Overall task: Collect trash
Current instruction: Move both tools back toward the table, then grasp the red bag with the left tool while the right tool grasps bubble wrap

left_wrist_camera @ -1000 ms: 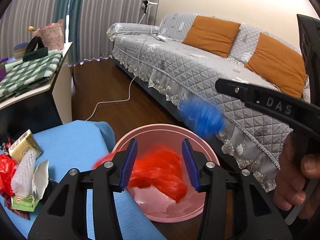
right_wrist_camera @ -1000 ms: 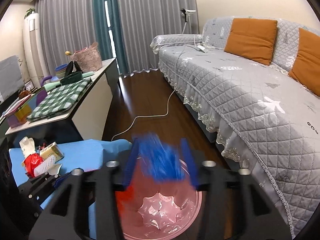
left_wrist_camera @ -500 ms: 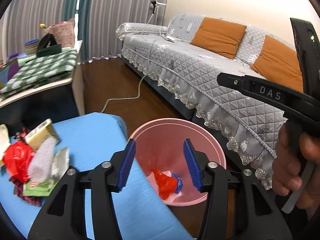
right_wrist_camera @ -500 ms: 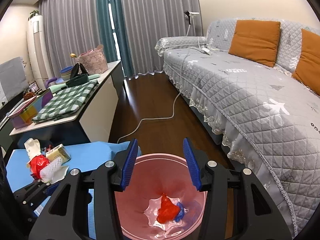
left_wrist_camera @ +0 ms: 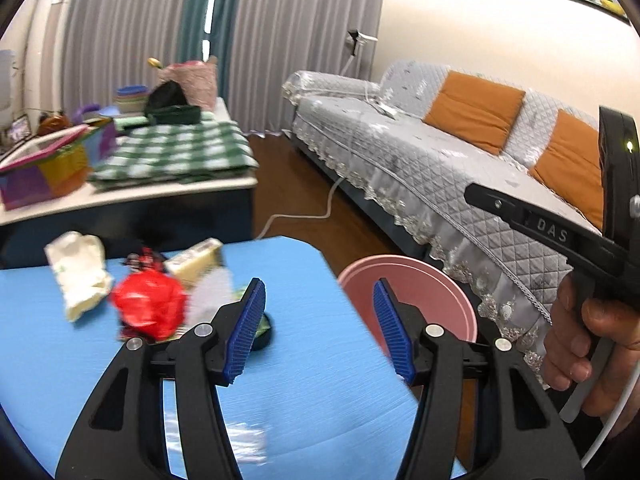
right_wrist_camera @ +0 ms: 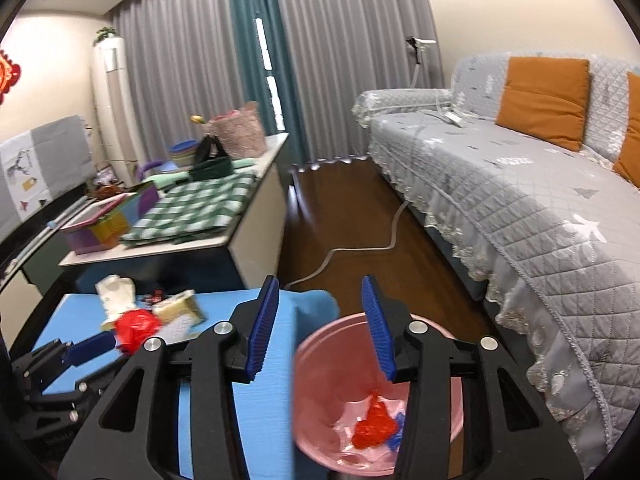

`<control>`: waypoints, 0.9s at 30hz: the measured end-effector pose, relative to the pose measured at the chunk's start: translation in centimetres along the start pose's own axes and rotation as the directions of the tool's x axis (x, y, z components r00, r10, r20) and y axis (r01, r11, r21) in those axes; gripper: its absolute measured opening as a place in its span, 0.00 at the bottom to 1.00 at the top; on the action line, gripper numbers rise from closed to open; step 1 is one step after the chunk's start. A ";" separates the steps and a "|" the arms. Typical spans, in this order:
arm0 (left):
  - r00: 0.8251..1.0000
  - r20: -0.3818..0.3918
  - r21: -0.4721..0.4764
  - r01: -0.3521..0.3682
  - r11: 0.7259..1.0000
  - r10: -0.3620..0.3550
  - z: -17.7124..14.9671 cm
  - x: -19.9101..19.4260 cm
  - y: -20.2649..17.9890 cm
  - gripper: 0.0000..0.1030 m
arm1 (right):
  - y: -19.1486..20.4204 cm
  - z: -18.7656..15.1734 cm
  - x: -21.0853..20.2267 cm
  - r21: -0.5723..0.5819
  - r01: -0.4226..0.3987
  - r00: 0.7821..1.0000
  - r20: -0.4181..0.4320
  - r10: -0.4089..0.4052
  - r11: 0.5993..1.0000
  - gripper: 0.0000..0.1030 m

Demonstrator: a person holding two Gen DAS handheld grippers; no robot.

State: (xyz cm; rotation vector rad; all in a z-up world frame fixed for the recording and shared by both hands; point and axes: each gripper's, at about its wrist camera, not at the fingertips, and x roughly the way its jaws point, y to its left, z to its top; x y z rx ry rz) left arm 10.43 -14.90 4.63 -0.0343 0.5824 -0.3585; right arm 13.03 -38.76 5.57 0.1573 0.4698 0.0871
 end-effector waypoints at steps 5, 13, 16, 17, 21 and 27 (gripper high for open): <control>0.999 0.028 -0.014 -0.033 0.999 0.034 0.7 -2.8 2.6 0.54 | 3.1 -0.4 -0.6 -0.036 -0.076 0.997 0.005 0.076 0.996 0.24; 0.993 0.062 -0.049 -0.093 0.995 0.096 1.2 -5.2 7.4 0.52 | 6.3 -1.4 0.0 -0.037 -0.159 0.987 -0.023 0.158 0.987 0.21; 0.990 0.059 -0.091 -0.126 0.988 0.131 -0.1 -4.9 9.5 0.46 | 7.5 -2.0 0.8 -0.045 -0.176 0.984 -0.045 0.174 0.983 0.18; 0.988 0.049 -0.104 -0.141 0.985 0.147 -0.8 -4.6 10.1 0.45 | 8.0 -2.3 1.1 -0.052 -0.182 0.983 -0.052 0.179 0.982 0.18; 0.980 0.016 -0.165 -0.193 0.967 0.199 -2.7 -3.2 12.4 0.37 | 9.5 -3.2 2.2 -0.073 -0.199 0.978 -0.076 0.194 0.977 0.15; 0.974 -0.003 -0.159 -0.223 0.962 0.225 -3.5 -1.3 14.0 0.35 | 11.9 -4.4 4.4 -0.093 -0.238 0.967 -0.119 0.227 0.967 0.13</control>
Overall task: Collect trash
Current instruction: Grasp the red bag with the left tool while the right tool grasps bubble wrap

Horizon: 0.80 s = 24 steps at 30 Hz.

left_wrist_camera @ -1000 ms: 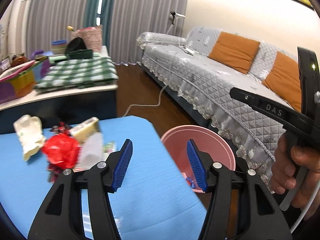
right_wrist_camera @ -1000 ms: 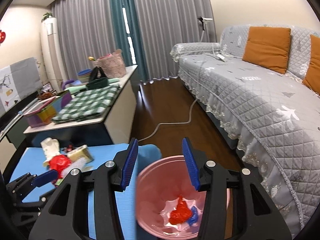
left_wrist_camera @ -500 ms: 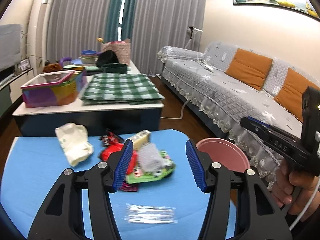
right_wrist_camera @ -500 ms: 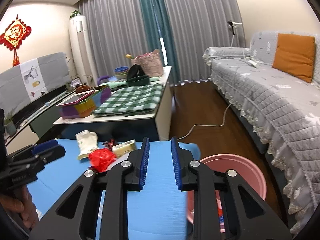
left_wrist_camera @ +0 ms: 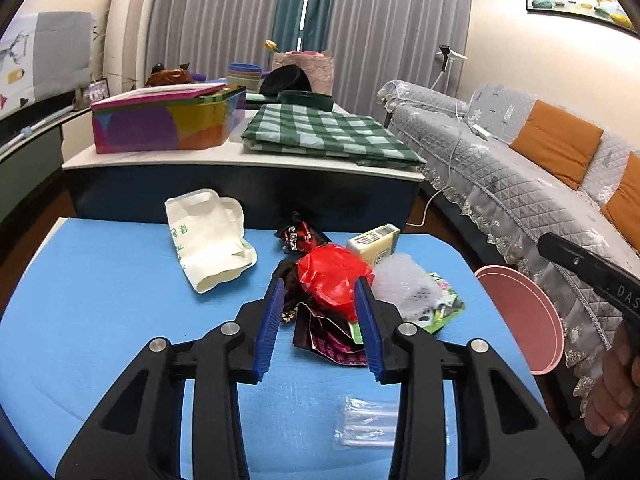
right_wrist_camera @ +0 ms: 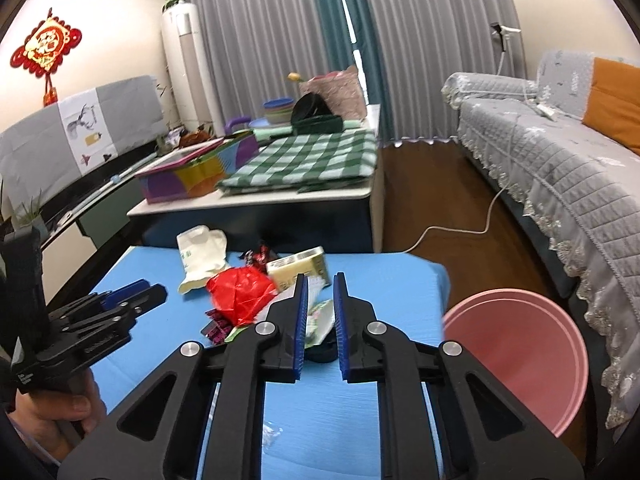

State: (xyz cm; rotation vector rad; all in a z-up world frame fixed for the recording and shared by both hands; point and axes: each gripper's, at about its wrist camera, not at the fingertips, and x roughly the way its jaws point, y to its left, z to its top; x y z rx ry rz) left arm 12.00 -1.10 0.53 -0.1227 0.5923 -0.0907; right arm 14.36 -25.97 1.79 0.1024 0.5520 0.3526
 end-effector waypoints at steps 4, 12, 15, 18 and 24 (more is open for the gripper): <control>1.000 -0.003 -0.011 0.006 1.000 -0.006 0.1 1.1 0.3 0.35 | 1.2 -0.1 1.9 -0.022 -0.020 1.000 -0.021 0.020 1.000 0.13; 1.000 -0.023 -0.049 0.019 0.999 -0.021 0.0 3.5 1.3 0.35 | 2.3 -0.4 5.8 -0.020 -0.048 0.995 -0.089 0.046 0.999 0.17; 0.999 -0.031 -0.062 0.037 0.997 -0.039 0.0 4.3 1.5 0.35 | 2.2 -0.5 7.4 -0.011 -0.041 0.992 -0.120 0.039 0.999 0.31; 0.998 -0.037 -0.065 0.047 0.997 -0.049 0.1 5.1 1.4 0.35 | 1.8 -0.9 9.0 0.002 -0.034 0.987 -0.159 0.034 0.999 0.34; 0.997 -0.050 -0.103 0.045 0.994 -0.051 -0.1 6.8 1.9 0.35 | 1.6 -1.9 11.3 0.000 -0.036 0.975 -0.221 0.035 0.999 0.34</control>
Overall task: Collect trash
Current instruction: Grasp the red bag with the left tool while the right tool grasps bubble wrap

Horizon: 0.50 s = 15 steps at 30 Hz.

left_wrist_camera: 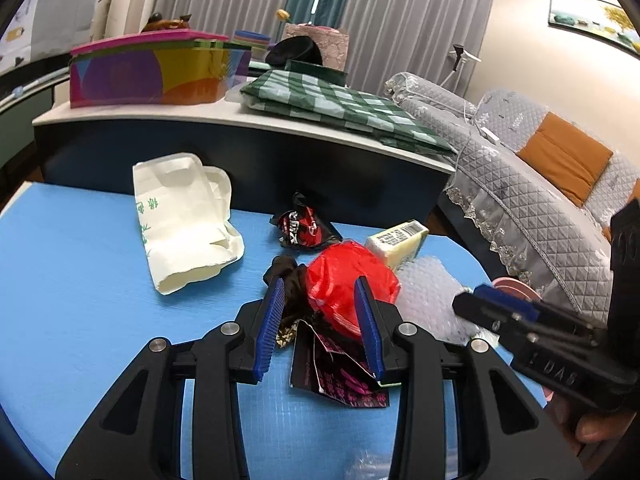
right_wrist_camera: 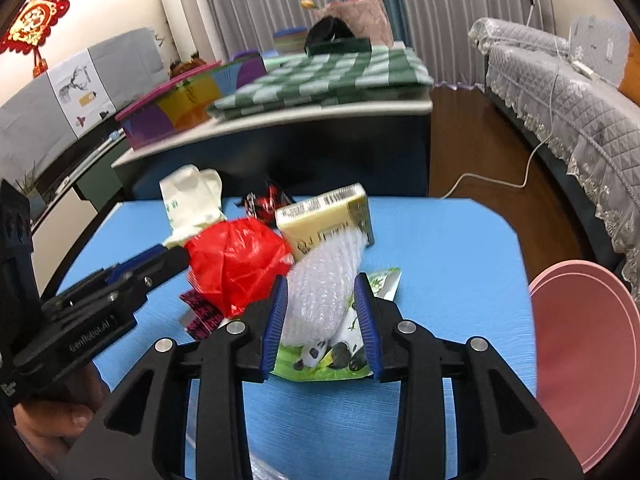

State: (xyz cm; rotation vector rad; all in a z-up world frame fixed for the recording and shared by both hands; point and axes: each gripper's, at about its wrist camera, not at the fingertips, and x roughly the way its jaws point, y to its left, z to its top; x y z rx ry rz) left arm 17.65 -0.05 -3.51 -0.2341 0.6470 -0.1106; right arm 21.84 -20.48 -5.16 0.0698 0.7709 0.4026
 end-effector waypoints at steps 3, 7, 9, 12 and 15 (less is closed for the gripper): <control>1.000 -0.012 -0.025 0.007 1.000 -0.007 0.0 0.9 0.3 0.37 | 0.2 -0.1 0.5 -0.018 0.002 1.000 -0.015 -0.002 1.000 0.32; 1.000 -0.021 -0.038 0.020 0.999 -0.021 -0.2 1.6 0.2 0.42 | 0.2 -0.2 0.8 -0.042 0.010 1.000 -0.026 -0.011 0.999 0.23; 0.999 -0.021 -0.033 0.026 0.999 -0.027 -0.2 1.8 0.1 0.42 | 0.1 -0.1 0.7 -0.042 0.008 1.000 -0.029 -0.009 0.999 0.19; 0.999 -0.030 -0.035 0.036 0.999 -0.037 -0.2 2.1 -0.1 0.48 | 0.0 -0.1 0.6 -0.036 -0.001 1.000 -0.030 0.000 0.999 0.14; 0.998 -0.042 -0.041 0.041 0.998 -0.043 -0.5 2.4 -0.2 0.50 | 0.1 -0.1 0.1 -0.042 0.001 1.000 -0.020 -0.002 0.999 0.12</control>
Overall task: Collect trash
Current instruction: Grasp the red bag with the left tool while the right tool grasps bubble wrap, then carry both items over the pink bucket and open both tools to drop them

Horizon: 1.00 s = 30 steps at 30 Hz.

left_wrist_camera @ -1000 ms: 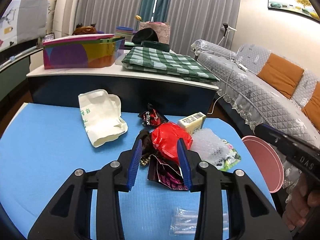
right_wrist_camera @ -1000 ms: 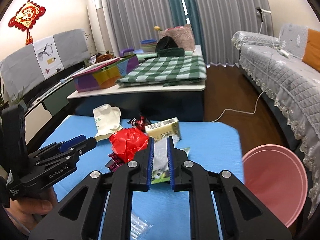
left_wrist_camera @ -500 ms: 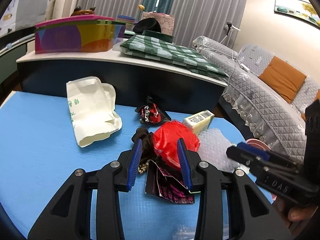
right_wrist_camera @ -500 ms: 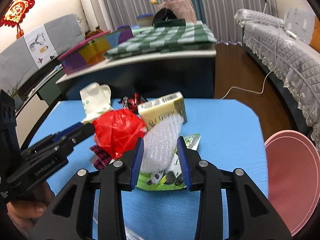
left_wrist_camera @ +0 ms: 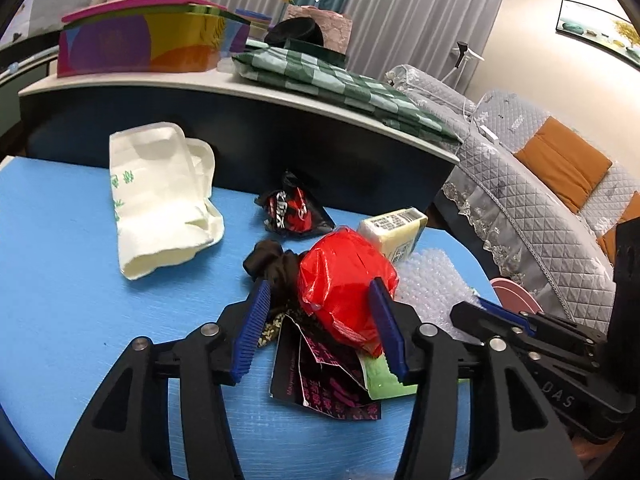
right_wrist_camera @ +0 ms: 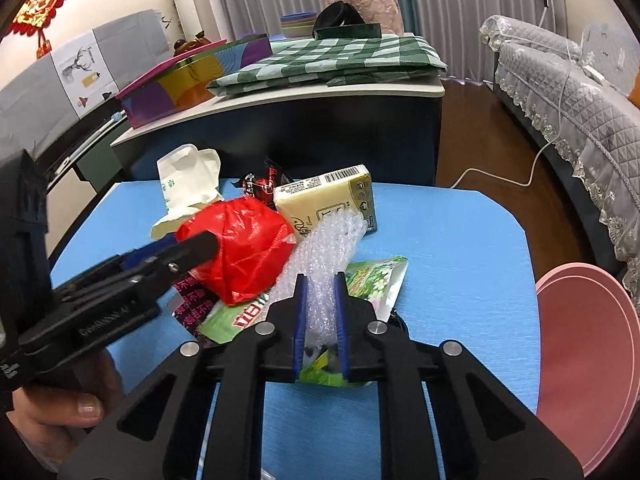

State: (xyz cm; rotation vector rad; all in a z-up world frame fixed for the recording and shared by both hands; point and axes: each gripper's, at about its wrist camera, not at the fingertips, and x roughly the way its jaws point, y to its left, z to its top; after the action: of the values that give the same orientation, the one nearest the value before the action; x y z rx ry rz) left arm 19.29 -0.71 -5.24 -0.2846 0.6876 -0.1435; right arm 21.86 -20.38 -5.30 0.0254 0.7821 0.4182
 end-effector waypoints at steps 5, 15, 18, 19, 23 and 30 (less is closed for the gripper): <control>1.000 -0.002 0.010 0.008 1.000 -0.008 0.0 0.4 -0.4 0.50 | -0.1 0.1 -0.8 0.003 0.002 1.000 0.016 -0.002 1.000 0.12; 1.000 -0.004 0.057 0.012 0.998 -0.012 0.1 -0.2 -1.7 0.27 | -0.3 0.1 -2.2 -0.002 0.014 0.999 0.044 -0.014 1.000 0.12; 1.000 0.007 0.077 0.012 0.997 -0.012 0.0 -1.0 -2.2 0.24 | -0.4 0.1 -3.0 -0.005 0.022 0.998 0.060 -0.022 1.000 0.12; 1.000 0.010 0.085 0.009 0.996 -0.010 0.0 -1.2 -2.3 0.23 | -0.4 0.1 -3.3 -0.005 0.025 0.998 0.066 -0.024 1.000 0.12; 1.000 0.030 0.125 -0.012 0.992 0.008 0.0 -2.5 -3.2 0.22 | -0.5 0.0 -4.7 -0.005 0.031 0.995 0.093 -0.030 1.000 0.12; 0.998 0.069 0.161 -0.024 0.987 0.013 0.0 -5.6 -4.4 0.21 | -0.4 -0.4 -7.8 -0.001 0.043 0.989 0.142 -0.042 0.999 0.12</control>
State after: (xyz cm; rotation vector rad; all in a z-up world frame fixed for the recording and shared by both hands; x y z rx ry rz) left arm 14.88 -3.62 -0.54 -0.1269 0.6067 -0.1705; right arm 16.78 -23.71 -0.40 0.0343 0.6408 0.3730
